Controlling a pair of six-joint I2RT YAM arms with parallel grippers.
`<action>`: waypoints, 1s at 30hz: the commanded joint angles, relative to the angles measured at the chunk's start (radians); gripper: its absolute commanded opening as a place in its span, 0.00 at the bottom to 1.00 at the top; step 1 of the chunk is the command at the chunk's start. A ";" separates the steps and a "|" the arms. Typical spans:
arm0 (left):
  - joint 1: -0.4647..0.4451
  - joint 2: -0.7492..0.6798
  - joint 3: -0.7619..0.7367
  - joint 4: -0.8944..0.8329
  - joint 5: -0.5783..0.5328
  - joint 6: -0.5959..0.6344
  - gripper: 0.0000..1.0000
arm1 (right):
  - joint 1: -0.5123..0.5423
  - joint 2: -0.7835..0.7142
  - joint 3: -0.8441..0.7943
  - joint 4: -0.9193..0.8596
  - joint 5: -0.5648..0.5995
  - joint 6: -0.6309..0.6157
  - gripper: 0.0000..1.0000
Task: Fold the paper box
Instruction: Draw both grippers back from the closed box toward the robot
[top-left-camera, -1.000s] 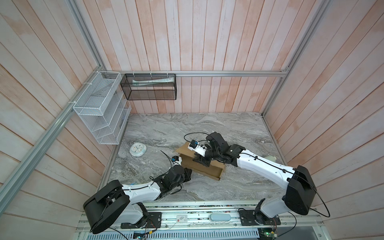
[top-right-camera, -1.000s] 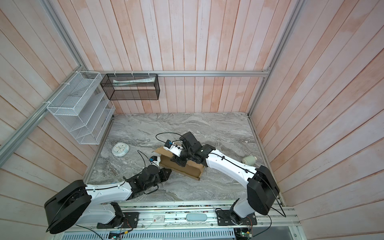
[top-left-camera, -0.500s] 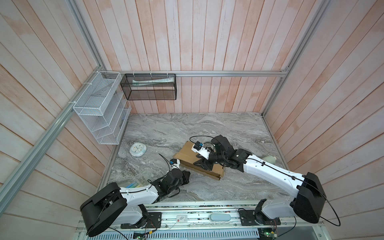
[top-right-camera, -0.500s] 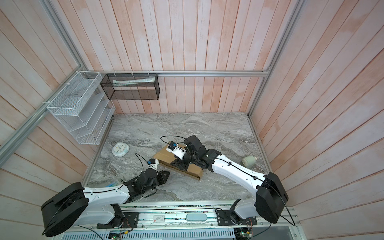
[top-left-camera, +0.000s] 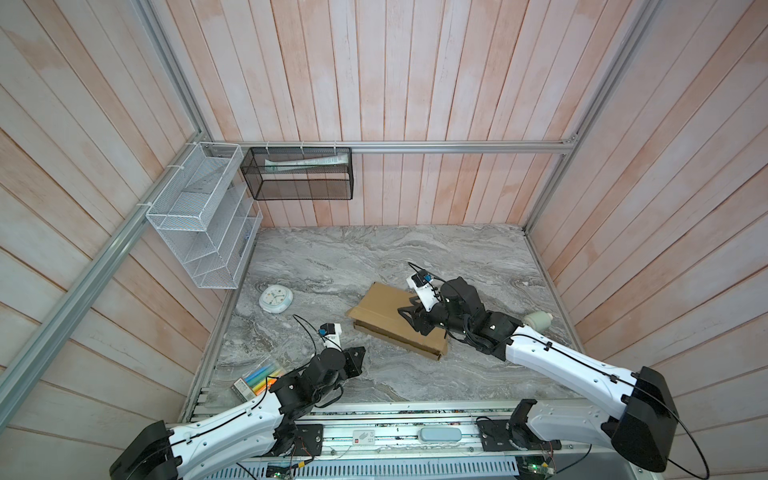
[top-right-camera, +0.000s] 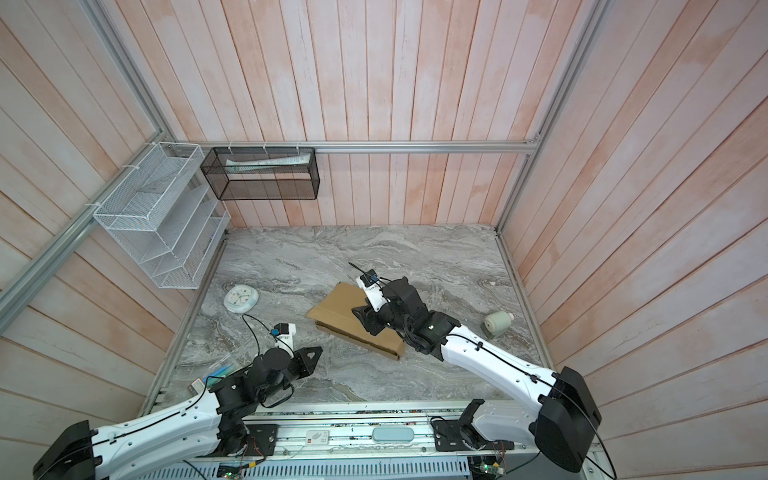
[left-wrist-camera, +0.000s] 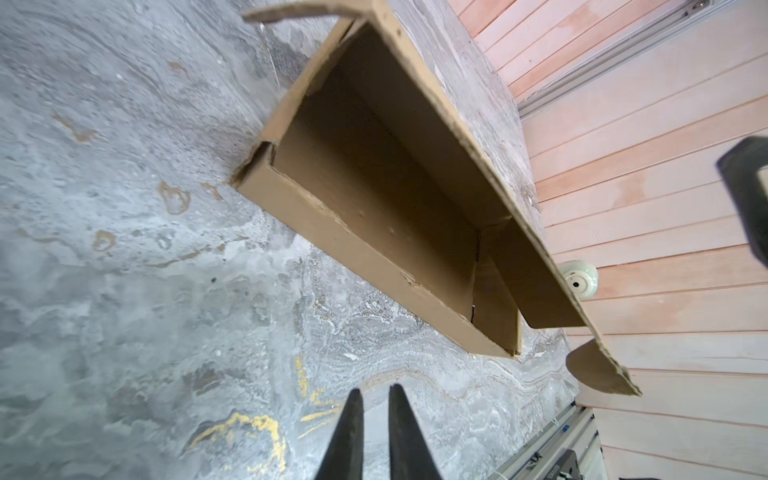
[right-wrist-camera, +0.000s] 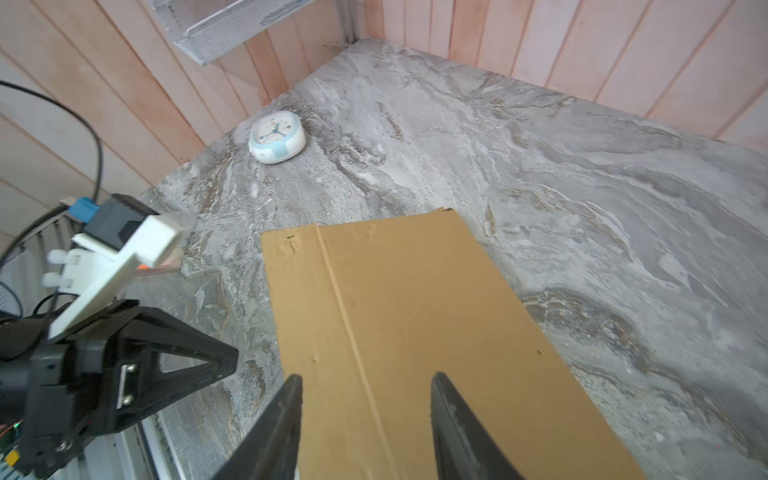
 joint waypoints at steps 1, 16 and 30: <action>-0.004 -0.048 0.030 -0.156 -0.060 0.059 0.17 | 0.006 -0.055 -0.057 0.004 0.160 0.198 0.58; 0.104 -0.087 0.190 -0.237 -0.069 0.382 0.23 | -0.023 -0.239 -0.274 -0.076 0.333 0.522 0.74; 0.228 -0.073 0.208 -0.187 0.024 0.509 0.23 | -0.040 -0.295 -0.423 -0.040 0.314 0.622 0.77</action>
